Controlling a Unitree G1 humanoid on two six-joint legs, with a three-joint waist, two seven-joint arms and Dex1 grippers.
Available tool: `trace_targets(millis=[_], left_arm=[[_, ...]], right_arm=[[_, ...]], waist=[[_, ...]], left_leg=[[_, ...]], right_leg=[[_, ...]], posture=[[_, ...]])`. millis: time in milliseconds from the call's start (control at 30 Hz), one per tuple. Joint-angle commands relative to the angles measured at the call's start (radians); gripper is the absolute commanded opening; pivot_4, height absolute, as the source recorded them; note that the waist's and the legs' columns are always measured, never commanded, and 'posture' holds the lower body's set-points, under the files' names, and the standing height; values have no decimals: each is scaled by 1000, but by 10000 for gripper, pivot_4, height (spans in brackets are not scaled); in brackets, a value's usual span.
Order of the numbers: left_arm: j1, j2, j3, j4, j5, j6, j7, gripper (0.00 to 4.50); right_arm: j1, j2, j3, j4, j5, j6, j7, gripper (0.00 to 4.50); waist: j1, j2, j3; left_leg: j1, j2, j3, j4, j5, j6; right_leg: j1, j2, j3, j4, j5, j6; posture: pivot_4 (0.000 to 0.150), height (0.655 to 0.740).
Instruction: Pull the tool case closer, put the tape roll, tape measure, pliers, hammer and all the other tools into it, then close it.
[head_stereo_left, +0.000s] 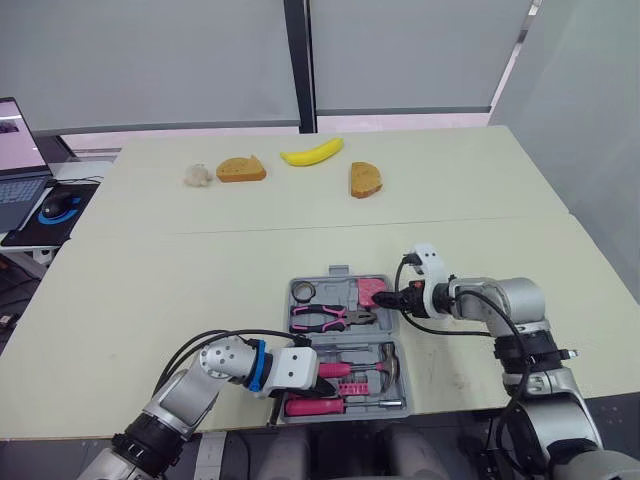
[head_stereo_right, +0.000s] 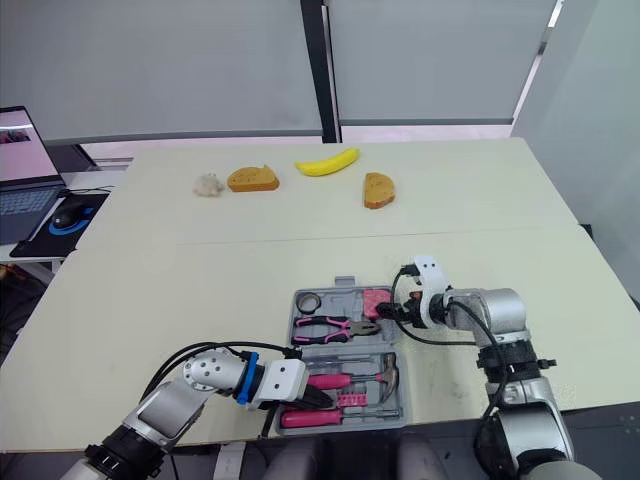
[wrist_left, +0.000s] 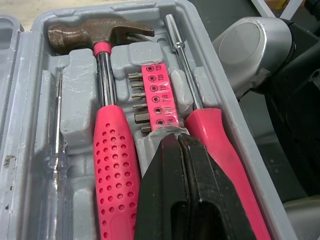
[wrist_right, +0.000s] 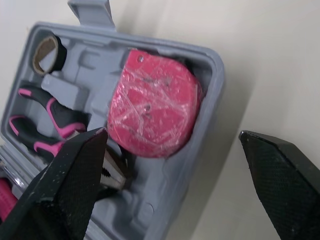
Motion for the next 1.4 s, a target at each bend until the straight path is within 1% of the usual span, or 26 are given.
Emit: trace_targets(millis=[33, 200, 333, 600, 733, 833, 1033, 1233, 1400], left_arm=[[10, 18, -19, 20, 25, -4, -9, 0], [12, 30, -25, 37, 29, -22, -21, 0], [11, 32, -32, 42, 32, -29, -33, 0], [-1, 47, -43, 70, 40, -59, -63, 0], [-5, 50, -48, 94, 45, -79, -73, 0], [-10, 48, -52, 114, 47, -93, -75, 0], [-19, 41, -65, 183, 62, -137, -71, 0], [-25, 43, -75, 210, 62, -160, -69, 0], [-22, 48, -73, 203, 61, -161, -67, 0]], right_arm=[[-39, 33, -22, 68, 43, -15, 31, 44663], [-86, 63, -8, 189, 55, -65, 87, 44663], [-111, 66, 20, 256, 45, -142, 161, 44663], [-155, 46, 91, 316, 34, -302, 365, 44663], [-173, 33, 122, 342, 8, -345, 414, 44663], [-192, 34, 116, 379, -4, -377, 424, 44663], [-189, 35, 128, 357, -12, -457, 478, 44663], [-204, 28, 149, 348, -25, -494, 519, 44663], [-194, -3, 193, 258, -34, -494, 582, 44663]], waist=[[0, 0, 0], [-6, 0, -1], [-12, 1, -1], [-25, 1, -1], [-25, 1, -1], [-25, 1, -1], [-25, 1, -1], [-24, 3, -3], [-25, 4, -3]], left_leg=[[0, 0, 0, 0, 0, 0], [2, 1, 1, 0, 0, 0], [3, 1, 2, -1, 0, 0], [3, 2, 2, -1, 0, 0], [3, 2, 2, -1, 0, 0], [3, 2, 2, -1, 0, 0], [3, 2, 2, -1, 0, 0], [4, 2, 2, -1, 0, 0], [4, 2, 2, -1, 0, 0]], right_leg=[[0, 0, 0, 0, 0, 0], [0, 0, 1, 1, 0, 0], [0, 2, 1, 2, 0, 0], [-1, 2, 2, 3, 0, 0], [-1, 2, 2, 3, 0, 0], [-1, 2, 2, 3, 0, 0], [-1, 2, 2, 3, 0, 0], [0, 2, 2, 3, 0, 0], [-1, 2, 2, 3, 0, 0]], posture=[[1500, 7400], [1500, 7400], [1500, 7400], [1500, 7400], [1500, 7400], [1500, 7400], [1500, 7400], [1500, 7400], [1500, 7400]])
